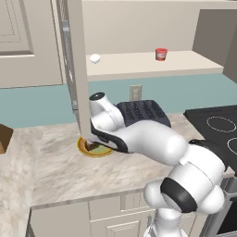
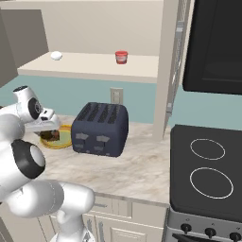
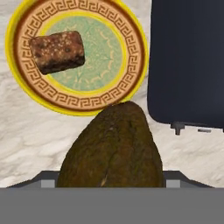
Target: Pick the avocado and bread from the counter and place them on the plate. Then pick the jam from the cabinet and place it next to the plate. Lastly close the cabinet door.
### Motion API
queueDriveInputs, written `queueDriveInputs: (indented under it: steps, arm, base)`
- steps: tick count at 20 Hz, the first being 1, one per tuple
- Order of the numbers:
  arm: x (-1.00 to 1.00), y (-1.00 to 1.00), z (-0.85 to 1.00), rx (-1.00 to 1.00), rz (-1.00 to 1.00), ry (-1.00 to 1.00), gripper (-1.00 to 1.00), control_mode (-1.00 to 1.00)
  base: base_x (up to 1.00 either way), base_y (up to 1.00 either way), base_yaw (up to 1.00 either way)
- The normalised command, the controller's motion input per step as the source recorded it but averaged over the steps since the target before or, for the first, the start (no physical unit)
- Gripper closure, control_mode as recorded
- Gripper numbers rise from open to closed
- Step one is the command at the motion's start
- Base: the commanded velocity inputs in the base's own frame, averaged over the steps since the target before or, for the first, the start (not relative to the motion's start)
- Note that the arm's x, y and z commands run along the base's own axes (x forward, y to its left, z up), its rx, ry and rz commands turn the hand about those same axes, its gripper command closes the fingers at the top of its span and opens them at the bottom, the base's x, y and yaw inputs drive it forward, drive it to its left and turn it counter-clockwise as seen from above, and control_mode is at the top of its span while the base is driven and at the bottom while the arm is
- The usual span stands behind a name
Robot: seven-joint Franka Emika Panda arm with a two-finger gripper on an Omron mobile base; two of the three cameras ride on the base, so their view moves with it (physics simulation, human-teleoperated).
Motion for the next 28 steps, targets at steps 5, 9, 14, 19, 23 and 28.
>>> queueDriveInputs:
  steps: [5,9,14,19,23,28]
  arm:
    - [0.27,0.0,-0.26,0.0,-0.02,0.07,1.0,-1.0]
    - [0.2,0.0,-0.28,0.0,-0.02,0.07,1.0,-1.0]
    - [0.17,0.0,-0.14,0.0,-0.03,0.01,1.0,-1.0]
    - [0.17,0.0,-0.22,-0.01,-0.03,0.0,1.0,-1.0]
    - [0.18,0.0,-0.23,-0.02,-0.03,0.0,1.0,-1.0]
    - [0.19,0.0,-0.15,-0.01,-0.03,0.0,1.0,-1.0]
  base:
    - [0.0,0.0,0.0]
    - [0.0,0.0,0.0]
    - [0.0,0.0,0.0]
    - [0.0,0.0,0.0]
    - [0.0,0.0,0.0]
    - [0.0,0.0,0.0]
